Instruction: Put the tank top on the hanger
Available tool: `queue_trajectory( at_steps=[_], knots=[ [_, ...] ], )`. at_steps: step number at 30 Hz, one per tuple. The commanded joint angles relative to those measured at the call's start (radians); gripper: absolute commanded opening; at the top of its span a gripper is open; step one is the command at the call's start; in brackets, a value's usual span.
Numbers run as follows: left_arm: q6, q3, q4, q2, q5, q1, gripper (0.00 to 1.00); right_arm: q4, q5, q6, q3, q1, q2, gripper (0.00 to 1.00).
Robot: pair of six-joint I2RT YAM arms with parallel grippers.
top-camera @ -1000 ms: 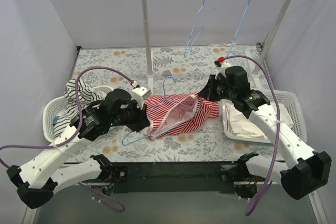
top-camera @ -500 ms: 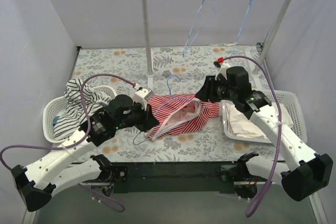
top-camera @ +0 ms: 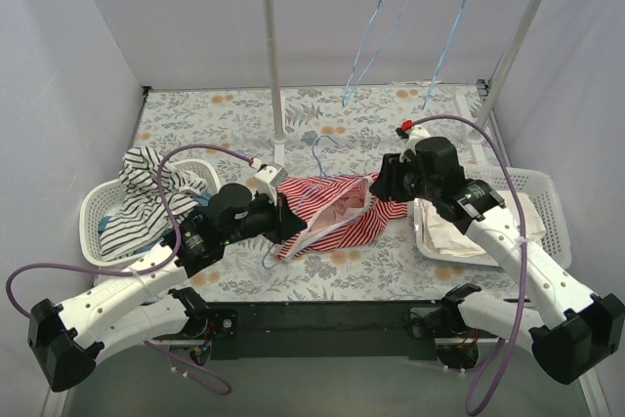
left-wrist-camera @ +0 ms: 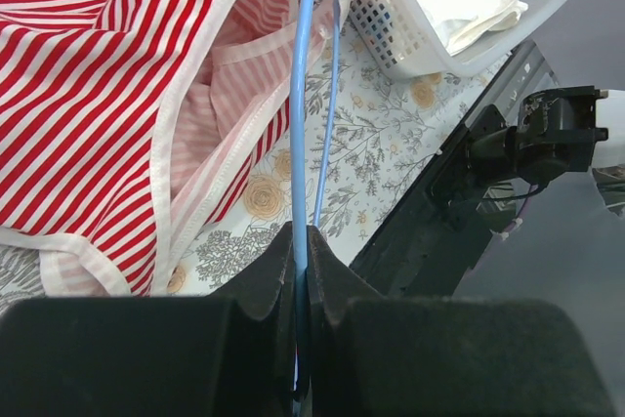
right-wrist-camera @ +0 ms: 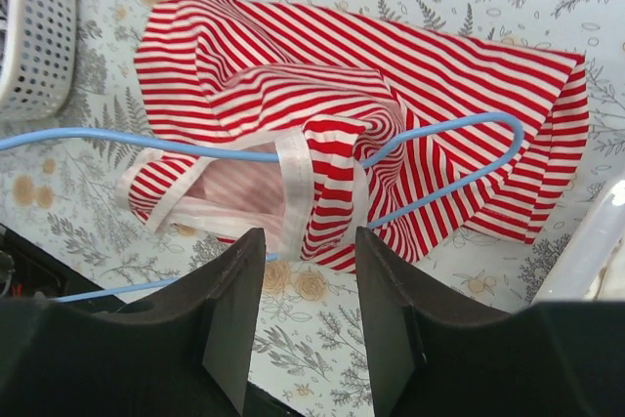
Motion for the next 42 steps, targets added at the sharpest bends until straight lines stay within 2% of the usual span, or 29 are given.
queue_trajectory(
  at_steps=[1,3,4,7,16,27,28,30,31,33,34,37,42],
  knots=[
    [-0.003,-0.014,0.113,0.022,0.034,-0.021,0.0,0.018,0.078,-0.027,-0.022,0.037,0.029,0.5],
    [-0.003,-0.021,0.129,0.032,0.029,-0.029,0.0,0.027,0.065,-0.027,-0.03,0.041,0.047,0.47],
    [-0.003,-0.028,0.136,0.032,0.029,-0.03,0.0,0.044,0.061,-0.019,-0.039,0.053,0.052,0.41],
    [-0.005,-0.032,0.154,0.041,0.028,-0.035,0.0,0.054,0.071,-0.01,-0.042,0.081,0.068,0.29],
    [-0.003,-0.044,0.166,0.041,0.002,-0.046,0.0,0.01,0.214,-0.001,0.004,0.144,0.078,0.01],
    [-0.003,-0.06,0.241,0.113,0.011,-0.066,0.0,-0.053,0.278,0.025,0.125,0.264,0.033,0.01],
    [-0.003,-0.061,0.257,0.119,0.014,-0.069,0.0,-0.053,0.289,0.018,0.116,0.264,0.032,0.02],
    [0.002,-0.061,0.268,0.137,0.018,-0.075,0.0,-0.061,0.331,0.012,0.099,0.264,0.035,0.11],
    [0.006,-0.063,0.268,0.143,0.02,-0.082,0.0,-0.07,0.347,0.01,0.085,0.262,0.03,0.24],
    [0.017,-0.066,0.268,0.148,0.017,-0.092,0.0,-0.077,0.367,0.001,0.065,0.255,0.016,0.4],
    [0.018,-0.077,0.268,0.148,0.015,-0.099,0.0,-0.077,0.354,-0.007,0.053,0.253,-0.006,0.51],
    [0.028,-0.1,0.317,0.136,0.021,-0.112,0.0,-0.036,0.281,-0.06,0.041,0.251,-0.072,0.62],
    [0.061,-0.133,0.329,0.137,-0.02,-0.136,0.0,0.103,0.092,-0.145,0.015,0.251,-0.171,0.66]
  ],
)
